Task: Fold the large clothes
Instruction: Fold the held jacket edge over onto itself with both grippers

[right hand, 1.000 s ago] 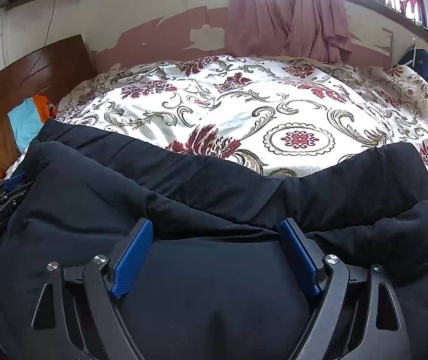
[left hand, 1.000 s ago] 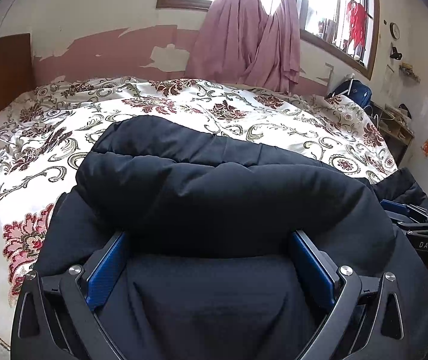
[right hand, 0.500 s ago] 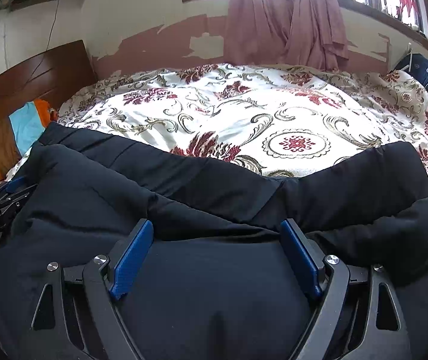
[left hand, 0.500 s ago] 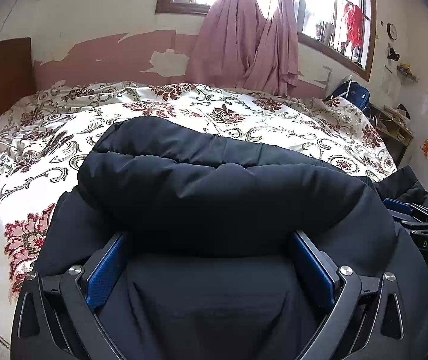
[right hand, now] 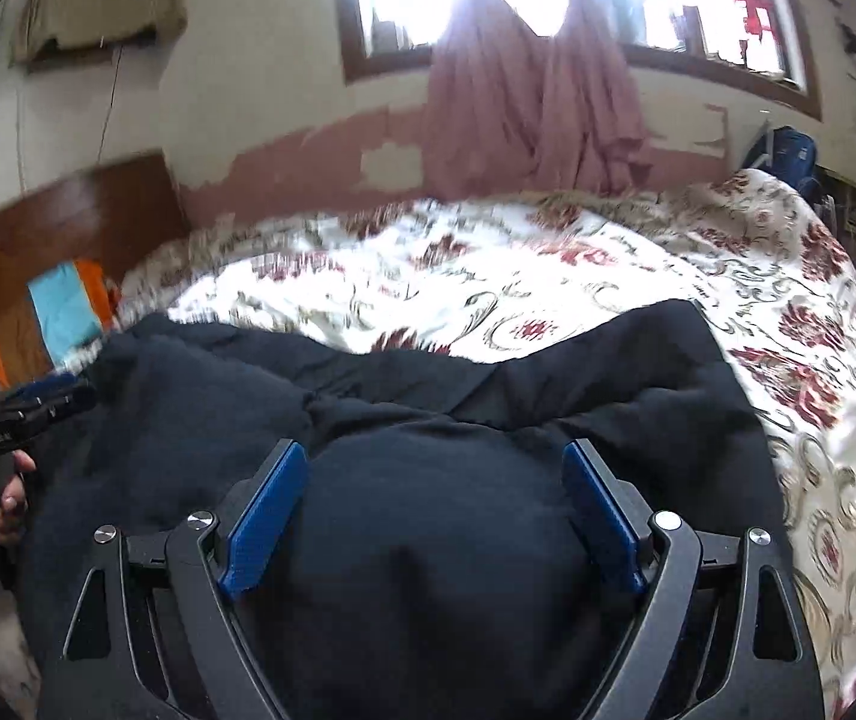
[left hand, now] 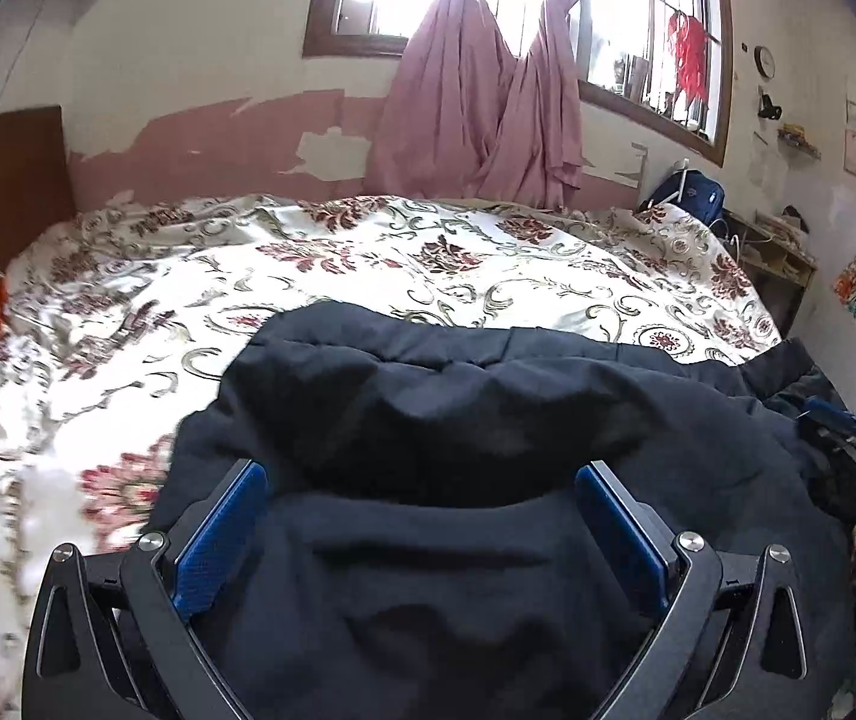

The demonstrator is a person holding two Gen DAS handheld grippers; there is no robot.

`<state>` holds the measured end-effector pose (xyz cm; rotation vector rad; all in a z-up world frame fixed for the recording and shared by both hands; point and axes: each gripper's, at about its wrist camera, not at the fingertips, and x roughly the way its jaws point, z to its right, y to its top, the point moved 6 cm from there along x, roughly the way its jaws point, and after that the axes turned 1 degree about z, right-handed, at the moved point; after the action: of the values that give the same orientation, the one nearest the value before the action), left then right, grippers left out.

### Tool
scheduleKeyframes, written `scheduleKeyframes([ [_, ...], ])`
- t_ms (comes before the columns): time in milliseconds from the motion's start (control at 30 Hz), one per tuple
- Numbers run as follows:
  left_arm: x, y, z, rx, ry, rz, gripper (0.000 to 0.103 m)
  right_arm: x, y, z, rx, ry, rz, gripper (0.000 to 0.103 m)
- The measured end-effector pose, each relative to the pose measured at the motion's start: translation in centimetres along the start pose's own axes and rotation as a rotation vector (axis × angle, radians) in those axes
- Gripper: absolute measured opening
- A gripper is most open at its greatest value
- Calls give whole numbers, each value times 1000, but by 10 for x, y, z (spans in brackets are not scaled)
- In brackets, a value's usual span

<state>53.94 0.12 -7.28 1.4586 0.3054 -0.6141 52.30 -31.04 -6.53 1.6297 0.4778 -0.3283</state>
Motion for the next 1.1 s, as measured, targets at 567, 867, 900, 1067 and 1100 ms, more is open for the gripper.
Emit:
scheduleKeyframes([
  [567,-6,-38,-96,-233,35,-214,103,-36,-27,107,152,-33,-103,92],
  [867,4,-52,-99,-260,-52,-248,103,-7,-63,122,228,111,-194,92],
  [900,3,-53,-98,-258,-54,-247,103,-4,-66,123,238,128,-199,92],
  [1067,3,-54,-92,-231,-51,-256,103,9,-77,130,325,213,-212,97],
  [1100,2,-54,-92,-230,-52,-256,103,11,-78,131,333,221,-210,98],
])
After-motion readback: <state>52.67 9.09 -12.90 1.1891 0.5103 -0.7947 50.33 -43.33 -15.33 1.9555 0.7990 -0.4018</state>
